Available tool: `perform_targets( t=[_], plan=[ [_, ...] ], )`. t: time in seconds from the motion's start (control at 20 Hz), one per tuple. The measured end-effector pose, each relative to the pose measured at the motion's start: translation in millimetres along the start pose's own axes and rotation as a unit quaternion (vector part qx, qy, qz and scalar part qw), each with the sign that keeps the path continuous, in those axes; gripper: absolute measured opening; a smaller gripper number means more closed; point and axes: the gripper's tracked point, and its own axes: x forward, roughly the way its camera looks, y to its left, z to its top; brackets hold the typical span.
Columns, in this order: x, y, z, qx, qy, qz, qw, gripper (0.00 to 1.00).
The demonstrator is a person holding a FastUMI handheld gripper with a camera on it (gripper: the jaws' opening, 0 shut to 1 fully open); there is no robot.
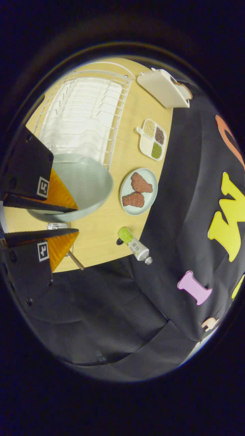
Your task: Take the plate from the dish rack, then take the spoon from the basket and place it into the plate.
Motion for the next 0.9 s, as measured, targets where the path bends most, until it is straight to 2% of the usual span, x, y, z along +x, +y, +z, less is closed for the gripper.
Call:
perform_targets(
  t=[0.05, 0.2, 0.25, 0.35, 0.6, 0.9],
  plan=[
    [-7, 0, 3, -0.014, -0.007, -0.012, 1.0, 0.29],
    [-18, 12, 4, -0.033, -0.028, -0.027, 0.999, 0.28],
    [-25, 17, 5, -0.033, -0.034, -0.032, 0.998, 0.24],
    [-39, 20, 6, -0.039, -0.049, -0.056, 0.996, 0.17],
    [-65, 9, 17, -0.03, -0.097, -0.137, 0.985, 0.12],
    [-67, -1, 5, 0.001, -0.101, -0.108, 0.989, 0.12]
  ],
)
